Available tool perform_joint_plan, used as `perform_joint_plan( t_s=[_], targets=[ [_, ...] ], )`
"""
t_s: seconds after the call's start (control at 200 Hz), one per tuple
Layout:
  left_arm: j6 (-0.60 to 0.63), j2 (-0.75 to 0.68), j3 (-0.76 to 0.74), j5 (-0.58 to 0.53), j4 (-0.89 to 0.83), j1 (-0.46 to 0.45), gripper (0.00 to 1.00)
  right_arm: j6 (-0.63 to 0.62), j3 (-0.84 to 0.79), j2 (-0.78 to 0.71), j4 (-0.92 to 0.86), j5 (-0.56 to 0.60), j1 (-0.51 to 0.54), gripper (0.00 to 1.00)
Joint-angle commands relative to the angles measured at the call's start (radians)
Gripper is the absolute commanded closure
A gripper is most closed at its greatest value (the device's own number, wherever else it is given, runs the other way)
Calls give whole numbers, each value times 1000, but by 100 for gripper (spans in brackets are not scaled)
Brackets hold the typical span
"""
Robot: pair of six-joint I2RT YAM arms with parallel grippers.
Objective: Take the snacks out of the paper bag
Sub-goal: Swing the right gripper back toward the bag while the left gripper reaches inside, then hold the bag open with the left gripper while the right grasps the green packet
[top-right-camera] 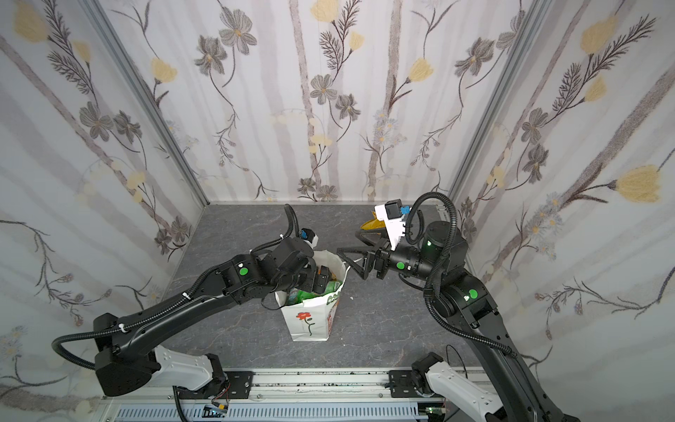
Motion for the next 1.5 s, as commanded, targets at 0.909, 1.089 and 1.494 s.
perform_joint_plan(
  t_s=[0.909,1.089,1.494],
  targets=[
    [-80,172,-67,56,-63,79,32,-78,-20,43,-91,130,49,1],
    [-91,177,-104,79,-10,81,48,-84,-21,36,-102,137,49,1],
    [-101,152,-134,74,13,84,82,-81,-29,29,-96,151,48,1]
  ],
)
